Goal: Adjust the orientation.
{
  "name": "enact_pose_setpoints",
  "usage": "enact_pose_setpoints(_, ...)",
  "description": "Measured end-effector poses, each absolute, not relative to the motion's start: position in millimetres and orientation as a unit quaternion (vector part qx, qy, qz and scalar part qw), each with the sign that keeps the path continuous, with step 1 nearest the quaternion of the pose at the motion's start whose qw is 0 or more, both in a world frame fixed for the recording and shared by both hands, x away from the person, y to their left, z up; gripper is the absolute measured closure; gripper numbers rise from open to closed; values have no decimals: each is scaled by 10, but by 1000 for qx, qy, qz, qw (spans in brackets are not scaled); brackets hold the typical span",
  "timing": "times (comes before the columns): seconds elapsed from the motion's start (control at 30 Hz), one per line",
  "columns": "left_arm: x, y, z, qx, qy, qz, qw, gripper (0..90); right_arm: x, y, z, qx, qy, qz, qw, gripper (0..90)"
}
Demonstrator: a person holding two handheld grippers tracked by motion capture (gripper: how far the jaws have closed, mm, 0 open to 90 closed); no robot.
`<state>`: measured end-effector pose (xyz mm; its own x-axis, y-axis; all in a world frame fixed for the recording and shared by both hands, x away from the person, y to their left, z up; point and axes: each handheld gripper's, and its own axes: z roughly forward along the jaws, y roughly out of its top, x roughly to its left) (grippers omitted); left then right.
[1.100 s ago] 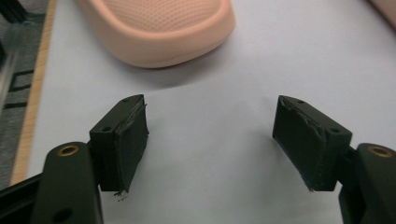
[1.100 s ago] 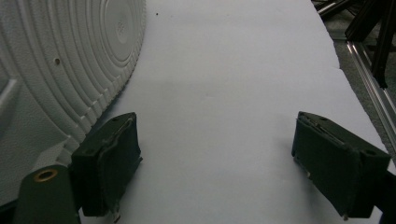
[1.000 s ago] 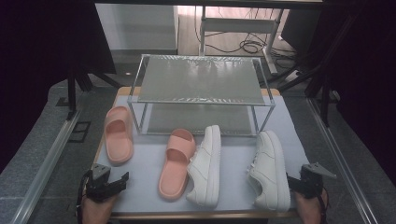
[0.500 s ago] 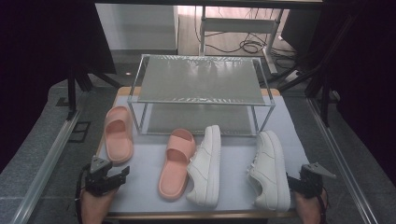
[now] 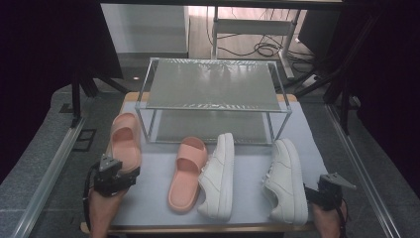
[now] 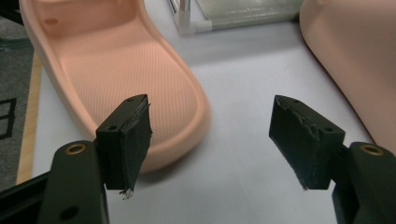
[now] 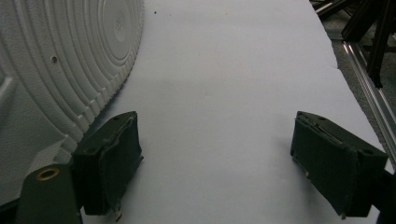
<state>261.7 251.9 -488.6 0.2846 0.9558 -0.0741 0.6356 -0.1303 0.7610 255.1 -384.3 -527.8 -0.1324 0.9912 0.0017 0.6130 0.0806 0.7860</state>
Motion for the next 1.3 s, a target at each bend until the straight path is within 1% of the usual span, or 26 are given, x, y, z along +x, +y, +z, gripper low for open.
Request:
enact_pose_setpoints(0.13, 2714, 2506, -4861, 722, 551, 228, 351, 299, 2552, -3842, -5278, 593, 676, 329, 287, 157)
enact_pose_setpoints(0.47, 2976, 2561, -4873, 720, 560, 231, 340, 339, 2553, -3841, -5278, 593, 677, 329, 287, 157)
enact_pose_setpoints(0.67, 3148, 2607, -4890, 715, 569, 230, 334, 386, 2553, -3841, -5279, 593, 676, 330, 288, 157)
enact_pose_setpoints(0.83, 3294, 2633, -4891, 710, 575, 231, 334, 442, 2553, -3842, -5279, 593, 676, 330, 288, 156)
enact_pose_setpoints(1.13, 3577, 2568, -4880, 710, 575, 246, 325, 524, 2553, -3843, -5280, 592, 677, 330, 288, 157)
enact_pose_setpoints(1.3, 3720, 2580, -4879, 703, 584, 241, 325, 570, 2553, -3843, -5280, 592, 677, 330, 288, 157)
